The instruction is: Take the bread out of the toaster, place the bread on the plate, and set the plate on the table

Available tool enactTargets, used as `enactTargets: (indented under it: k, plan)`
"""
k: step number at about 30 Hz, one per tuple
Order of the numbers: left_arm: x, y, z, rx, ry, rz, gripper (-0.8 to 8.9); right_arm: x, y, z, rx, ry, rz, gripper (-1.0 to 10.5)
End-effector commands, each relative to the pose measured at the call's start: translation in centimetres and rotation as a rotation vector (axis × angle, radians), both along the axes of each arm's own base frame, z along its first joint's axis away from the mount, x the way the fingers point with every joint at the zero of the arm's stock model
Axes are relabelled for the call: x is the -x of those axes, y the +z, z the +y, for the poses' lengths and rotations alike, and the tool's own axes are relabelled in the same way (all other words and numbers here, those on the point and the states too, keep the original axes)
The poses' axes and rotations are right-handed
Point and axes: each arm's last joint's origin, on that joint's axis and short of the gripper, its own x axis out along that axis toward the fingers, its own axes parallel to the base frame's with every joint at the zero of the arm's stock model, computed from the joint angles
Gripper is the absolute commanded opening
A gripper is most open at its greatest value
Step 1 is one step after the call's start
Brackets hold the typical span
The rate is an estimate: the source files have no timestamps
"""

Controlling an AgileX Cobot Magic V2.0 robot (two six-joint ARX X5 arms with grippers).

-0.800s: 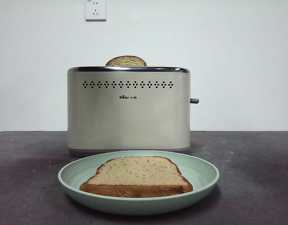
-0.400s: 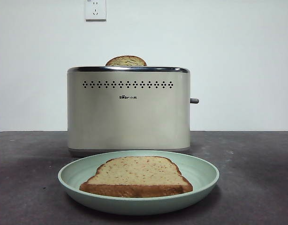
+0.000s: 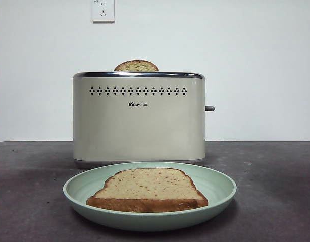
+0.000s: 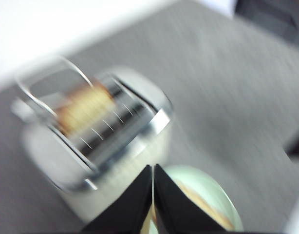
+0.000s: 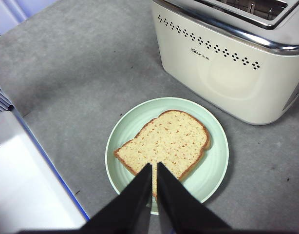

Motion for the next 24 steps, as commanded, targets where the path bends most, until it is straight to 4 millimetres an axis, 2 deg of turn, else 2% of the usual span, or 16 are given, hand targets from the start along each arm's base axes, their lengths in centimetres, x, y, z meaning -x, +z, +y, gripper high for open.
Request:
enactTargets:
  k: [1,6,12,18,24]
  plan:
    - [0.6,0.5,1.5,0.062,0.064,-0.165,0.04,0.1,0.6,0.1,-0.018,0.005,-0.01,0.0]
    - [2.2,-1.8,4.4,0.123,0.224,-0.365,0.04,0.1,0.6,0.1,-0.019,0.005,-0.012,0.0]
    - [4.4,-7.4,6.7,0.125,0.383,-0.504,0.04,0.2,0.6,0.0,-0.022,0.006,-0.014,0.0]
    - [5.3,-13.5,7.4,0.114,0.448,-0.53,0.04,0.2,0.6,0.0,-0.022,0.005,-0.014,0.0]
    - [5.7,-18.9,7.4,0.114,0.464,-0.458,0.04,0.2,0.6,0.0,-0.022,0.005,-0.014,0.0]
